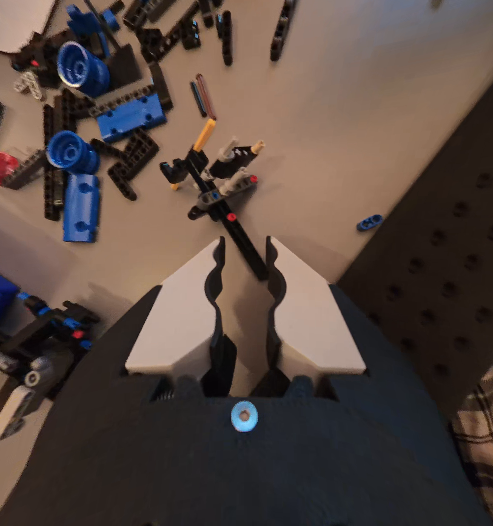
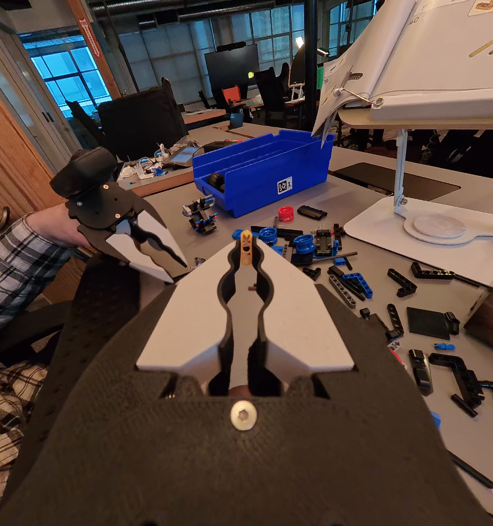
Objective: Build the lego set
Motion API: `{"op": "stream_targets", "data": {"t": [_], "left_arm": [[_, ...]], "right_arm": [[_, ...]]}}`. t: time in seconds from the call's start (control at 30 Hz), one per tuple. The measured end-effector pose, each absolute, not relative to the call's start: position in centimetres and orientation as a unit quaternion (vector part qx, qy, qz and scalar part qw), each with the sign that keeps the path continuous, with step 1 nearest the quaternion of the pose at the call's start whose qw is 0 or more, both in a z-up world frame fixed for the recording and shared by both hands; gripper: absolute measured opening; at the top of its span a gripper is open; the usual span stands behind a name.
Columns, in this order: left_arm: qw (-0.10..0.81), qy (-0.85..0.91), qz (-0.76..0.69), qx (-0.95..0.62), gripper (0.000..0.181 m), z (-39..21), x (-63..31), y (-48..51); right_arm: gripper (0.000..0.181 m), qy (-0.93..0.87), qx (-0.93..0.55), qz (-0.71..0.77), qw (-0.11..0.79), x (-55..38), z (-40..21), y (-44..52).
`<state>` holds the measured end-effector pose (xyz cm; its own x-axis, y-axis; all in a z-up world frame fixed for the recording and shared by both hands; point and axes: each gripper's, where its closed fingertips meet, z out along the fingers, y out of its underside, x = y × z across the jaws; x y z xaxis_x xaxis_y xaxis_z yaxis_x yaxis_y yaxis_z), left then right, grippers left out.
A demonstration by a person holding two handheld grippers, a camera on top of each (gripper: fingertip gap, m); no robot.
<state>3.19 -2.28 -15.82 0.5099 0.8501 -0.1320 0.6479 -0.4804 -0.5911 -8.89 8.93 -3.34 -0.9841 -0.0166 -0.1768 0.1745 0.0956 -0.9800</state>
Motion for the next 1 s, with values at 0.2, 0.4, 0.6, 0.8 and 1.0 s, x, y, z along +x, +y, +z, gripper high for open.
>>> {"op": "stream_targets", "data": {"t": [0.2, 0.4, 0.6, 0.8, 1.0], "left_arm": [[0.27, -0.438, 0.183, -0.838, 0.027, -16.0, 3.1, 0.7], [0.298, -0.411, 0.175, -0.843, 0.032, -16.2, 2.0, 4.1], [0.31, -0.414, 0.204, -0.831, 0.033, -14.8, 1.5, 3.3], [0.327, -0.391, 0.306, -0.804, 0.035, -10.7, 0.2, 1.8], [0.33, -0.292, 0.443, -0.781, 0.035, -5.9, -2.5, 4.2]], "right_arm": [[0.005, 0.737, 0.053, -0.67, 0.071, -8.8, -3.3, 8.9], [0.005, 0.737, 0.053, -0.671, 0.07, -8.9, -3.3, 9.0], [0.005, 0.734, 0.054, -0.673, 0.072, -8.9, -3.1, 9.1], [0.005, 0.723, 0.051, -0.682, 0.099, -8.3, -2.6, 9.1], [0.005, 0.694, 0.048, -0.7, 0.165, -7.4, -1.5, 9.3]]}}
